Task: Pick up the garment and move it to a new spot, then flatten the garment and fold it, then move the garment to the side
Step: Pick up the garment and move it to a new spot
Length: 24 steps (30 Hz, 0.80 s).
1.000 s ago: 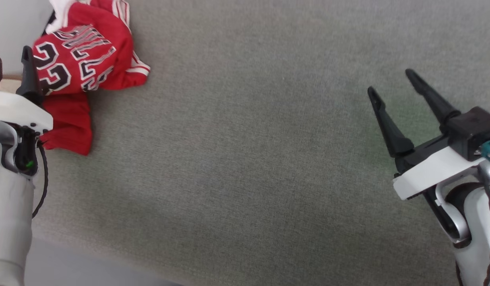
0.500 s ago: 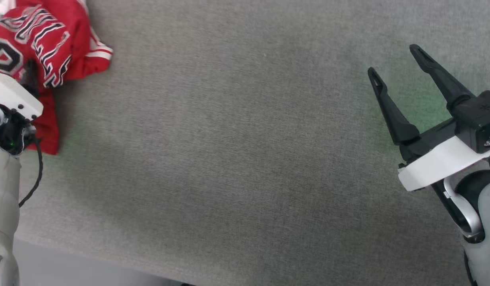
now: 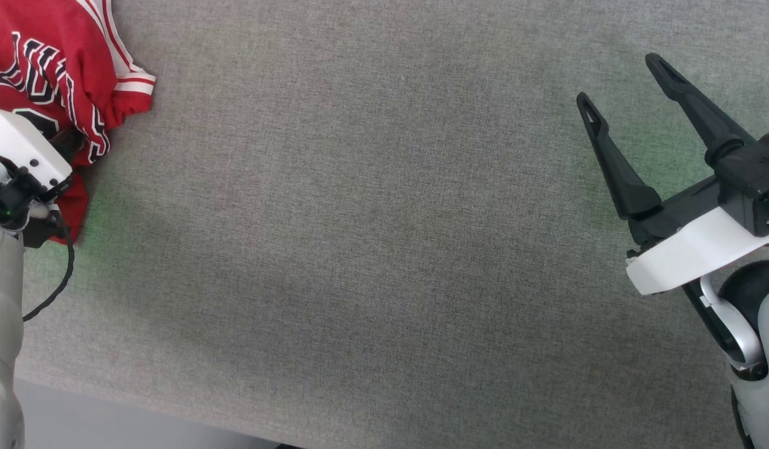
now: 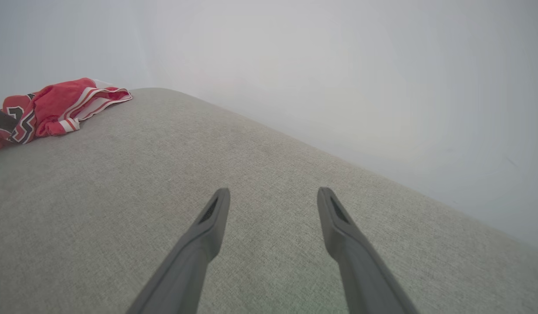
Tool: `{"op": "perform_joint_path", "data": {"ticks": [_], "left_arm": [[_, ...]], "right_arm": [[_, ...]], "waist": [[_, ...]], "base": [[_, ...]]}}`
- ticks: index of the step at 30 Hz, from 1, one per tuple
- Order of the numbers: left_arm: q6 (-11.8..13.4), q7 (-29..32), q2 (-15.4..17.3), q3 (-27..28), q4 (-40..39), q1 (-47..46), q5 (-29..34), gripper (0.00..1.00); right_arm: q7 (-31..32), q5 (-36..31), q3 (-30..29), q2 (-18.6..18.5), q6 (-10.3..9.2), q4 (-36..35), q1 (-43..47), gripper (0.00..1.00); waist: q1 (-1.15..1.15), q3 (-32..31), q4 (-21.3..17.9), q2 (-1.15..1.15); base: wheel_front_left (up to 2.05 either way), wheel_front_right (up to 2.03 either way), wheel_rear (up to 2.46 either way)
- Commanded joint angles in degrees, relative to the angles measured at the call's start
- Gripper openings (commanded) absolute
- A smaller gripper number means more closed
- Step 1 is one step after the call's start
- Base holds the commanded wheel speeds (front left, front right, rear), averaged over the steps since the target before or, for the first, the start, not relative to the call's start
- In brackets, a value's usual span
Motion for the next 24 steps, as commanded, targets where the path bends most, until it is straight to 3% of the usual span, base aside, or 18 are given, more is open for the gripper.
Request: {"op": "perform_joint_path", "data": {"ticks": [1,2,15,24], "left_arm": [[-0.07,1.97,-3.12,-0.36,1.3,2.37,-0.75,0.7],[-0.02,1.48,-2.95,-0.32,1.28,2.33,-0.66,0.0],[-1.29,-6.33,3.03,-2.46,-0.91,-3.26,1.9,0.0],[-1.7,-10.56,6.62,-6.94,-7.62,-5.47,3.3,0.0]], "right_arm": [[0.2,-0.47,0.04,0.14,-0.02,-0.39,-0.66,1.0],[0.32,-0.51,0.11,0.16,-0.02,-0.44,-0.74,1.0],[-3.52,0.01,-1.08,1.53,-0.02,2.64,0.68,1.0],[-8.25,0.95,-1.84,3.98,-0.02,6.94,2.49,1.0]], "waist": [[0.0,-0.08,0.0,0.0],[0.0,-0.13,-0.01,0.0],[0.0,-5.75,1.5,0.0],[0.0,-12.09,2.24,0.0]], "base": [[0.0,0.0,0.0],[0.0,0.0,0.0],[0.0,0.0,0.0],[0.0,0.0,0.0]]}}
